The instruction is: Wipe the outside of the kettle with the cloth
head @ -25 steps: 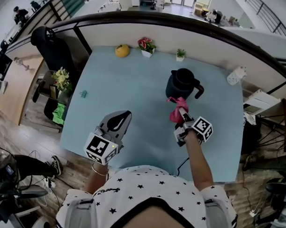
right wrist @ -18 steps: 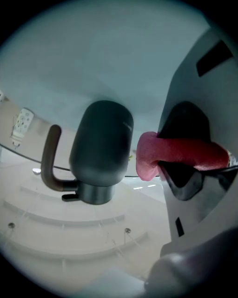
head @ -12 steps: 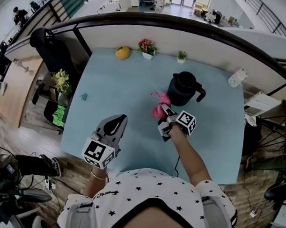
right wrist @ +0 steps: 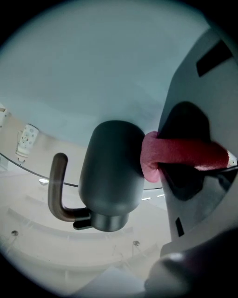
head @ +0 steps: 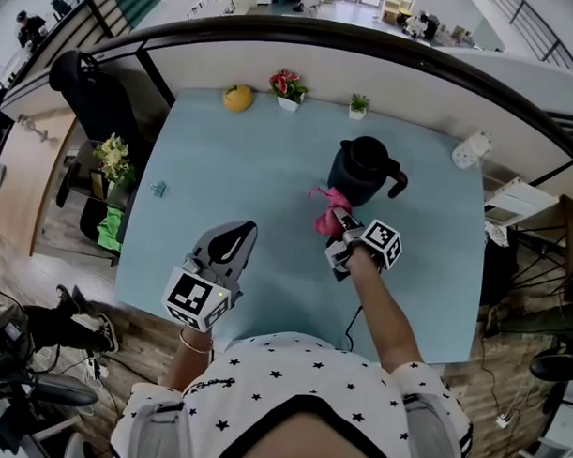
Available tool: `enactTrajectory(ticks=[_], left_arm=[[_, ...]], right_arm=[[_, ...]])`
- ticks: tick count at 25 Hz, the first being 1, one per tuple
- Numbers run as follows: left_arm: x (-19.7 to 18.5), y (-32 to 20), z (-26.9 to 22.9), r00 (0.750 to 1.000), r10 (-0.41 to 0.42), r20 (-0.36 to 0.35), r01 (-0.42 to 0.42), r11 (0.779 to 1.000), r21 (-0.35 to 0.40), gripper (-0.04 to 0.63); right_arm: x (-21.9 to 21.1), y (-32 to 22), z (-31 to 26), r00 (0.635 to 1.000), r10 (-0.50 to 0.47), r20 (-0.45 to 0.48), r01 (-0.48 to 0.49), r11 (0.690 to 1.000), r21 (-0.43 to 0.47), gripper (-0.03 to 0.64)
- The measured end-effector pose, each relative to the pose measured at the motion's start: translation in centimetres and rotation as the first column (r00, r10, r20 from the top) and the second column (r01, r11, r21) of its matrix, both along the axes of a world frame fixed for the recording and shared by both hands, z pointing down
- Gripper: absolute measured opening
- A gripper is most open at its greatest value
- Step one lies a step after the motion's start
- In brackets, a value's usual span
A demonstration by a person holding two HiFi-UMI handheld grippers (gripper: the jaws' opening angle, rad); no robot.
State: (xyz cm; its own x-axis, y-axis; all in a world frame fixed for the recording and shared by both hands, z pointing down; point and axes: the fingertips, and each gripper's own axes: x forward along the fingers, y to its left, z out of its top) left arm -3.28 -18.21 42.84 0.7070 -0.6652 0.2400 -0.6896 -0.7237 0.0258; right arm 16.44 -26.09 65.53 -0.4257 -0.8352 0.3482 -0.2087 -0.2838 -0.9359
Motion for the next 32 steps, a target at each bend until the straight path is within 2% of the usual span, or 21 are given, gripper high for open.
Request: enactTrajectory(ticks=[7,12,16,19,23,28,30,32], left_arm=[[0.1,0.5,-0.4,1.000,0.011,0.000,-0.011,1.000,0.010,0.029],[-0.1,1.1,-0.6,1.000,0.002,-0.004,-0.002,1.000,0.020,0.029],[-0.2,1.4,-1.1,1.000,0.002,-0.009,-0.002,0.999,0.035,0.029],[-0.4,1.7,-1.4,1.000,0.002,-0.011,-0.001,0.999,0.044,0.029],[-0.9,2.1,-1.7,1.000,-0.002,-0.016,0.003,0.999,0.052,0.029],[-1.7,2.2,-1.9,1.000,-0.012,-0.017,0.013,0.998,0.058,0.029],[-2.0,2.3,-1.9,1.000,-0.014,-0.017,0.015,0.998,0.058,0.029],[-2.1,2.3,-1.9,1.000,-0.011,-0.017,0.012,0.998,0.058,0.029]], right_arm=[[3.9,2.1,0.5,0.996,0.054,-0.072,-0.055,0.998,-0.023,0.092],[3.9,3.8,-0.7,0.991,-0.001,-0.131,0.001,1.000,0.003,0.092],[2.0,5.2,-3.9,0.984,-0.067,-0.165,0.082,0.993,0.089,0.092],[0.7,5.9,-7.4,0.966,-0.105,-0.238,0.152,0.970,0.189,0.092],[-0.3,7.0,-11.9,0.909,-0.114,-0.401,0.251,0.918,0.308,0.092],[-1.8,8.3,-16.2,0.777,-0.099,-0.621,0.405,0.834,0.374,0.092],[-2.4,8.7,-17.5,0.735,-0.082,-0.674,0.448,0.804,0.390,0.092],[-2.9,9.1,-18.5,0.718,-0.068,-0.693,0.472,0.780,0.412,0.092]])
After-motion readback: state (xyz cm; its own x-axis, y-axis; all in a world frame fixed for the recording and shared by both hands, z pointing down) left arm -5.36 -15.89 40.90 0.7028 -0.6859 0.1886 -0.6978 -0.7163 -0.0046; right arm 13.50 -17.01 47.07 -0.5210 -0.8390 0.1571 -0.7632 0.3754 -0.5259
